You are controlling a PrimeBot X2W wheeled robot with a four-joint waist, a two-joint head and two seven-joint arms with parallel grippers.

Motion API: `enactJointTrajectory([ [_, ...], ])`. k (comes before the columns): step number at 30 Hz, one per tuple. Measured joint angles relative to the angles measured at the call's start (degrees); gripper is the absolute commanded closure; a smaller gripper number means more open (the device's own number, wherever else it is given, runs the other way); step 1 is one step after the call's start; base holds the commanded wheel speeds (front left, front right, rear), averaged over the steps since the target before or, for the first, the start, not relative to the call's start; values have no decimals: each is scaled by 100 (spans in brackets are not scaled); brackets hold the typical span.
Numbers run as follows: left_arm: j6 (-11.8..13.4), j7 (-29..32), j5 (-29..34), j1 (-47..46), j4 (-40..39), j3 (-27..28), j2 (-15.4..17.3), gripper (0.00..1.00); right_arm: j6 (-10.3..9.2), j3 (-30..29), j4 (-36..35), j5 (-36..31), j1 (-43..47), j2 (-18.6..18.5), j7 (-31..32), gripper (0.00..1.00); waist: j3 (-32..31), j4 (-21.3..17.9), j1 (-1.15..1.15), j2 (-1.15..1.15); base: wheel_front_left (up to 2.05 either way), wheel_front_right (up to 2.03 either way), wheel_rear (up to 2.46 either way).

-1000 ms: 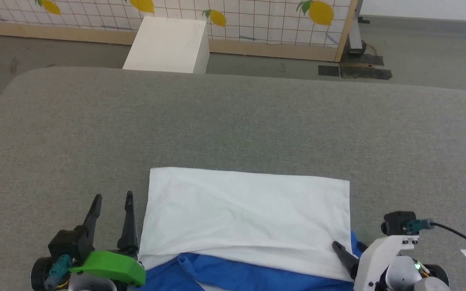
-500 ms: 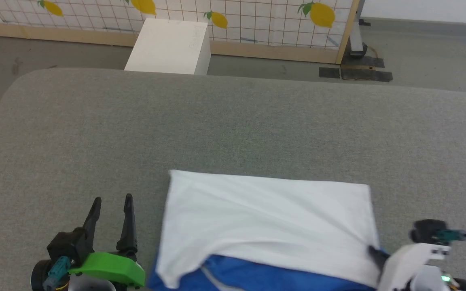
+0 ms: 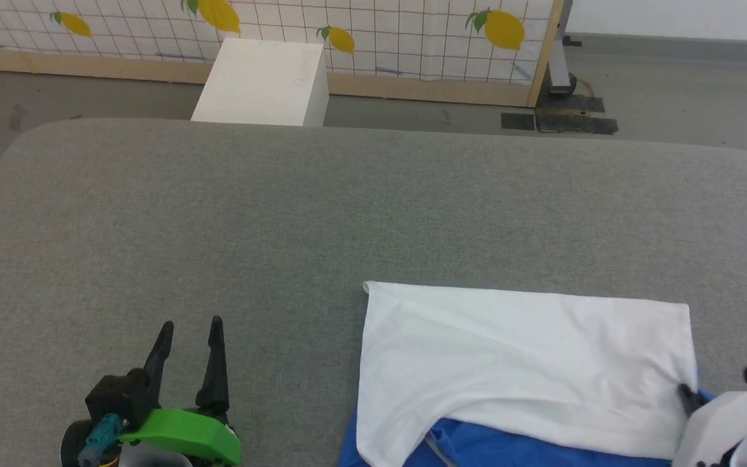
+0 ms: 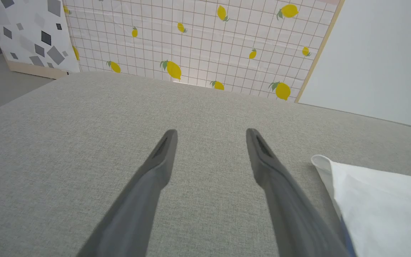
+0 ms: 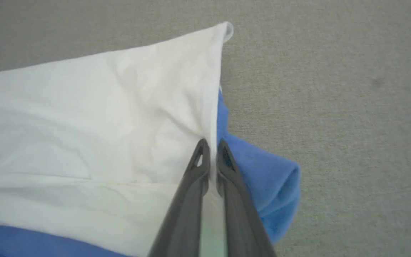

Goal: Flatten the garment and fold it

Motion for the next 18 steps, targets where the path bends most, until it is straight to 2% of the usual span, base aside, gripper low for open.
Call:
enactJointTrajectory([
  [5, -42, 0, 24, 2, 10, 48, -4, 0, 0, 1074, -1246, 453, 246, -4, 394, 100, -39, 8, 0, 0, 0, 0, 0],
  [9, -51, 0, 108, 2, 9, 58, -8, 0, 0, 2220, -1953, 376, 204, -4, 650, 100, -34, 50, 0, 0, 0, 0, 0],
  [13, -68, 0, 124, -9, 4, 40, -24, 0, 0, 3247, -1826, 115, -209, 4, 744, 100, 48, 103, 0, 0, 0, 0, 0],
  [18, -94, 0, 142, -169, 4, -36, -63, 0, 0, 3965, -978, 222, -971, 3, 617, 100, 206, 240, 0, 0, 0, 0, 0],
])
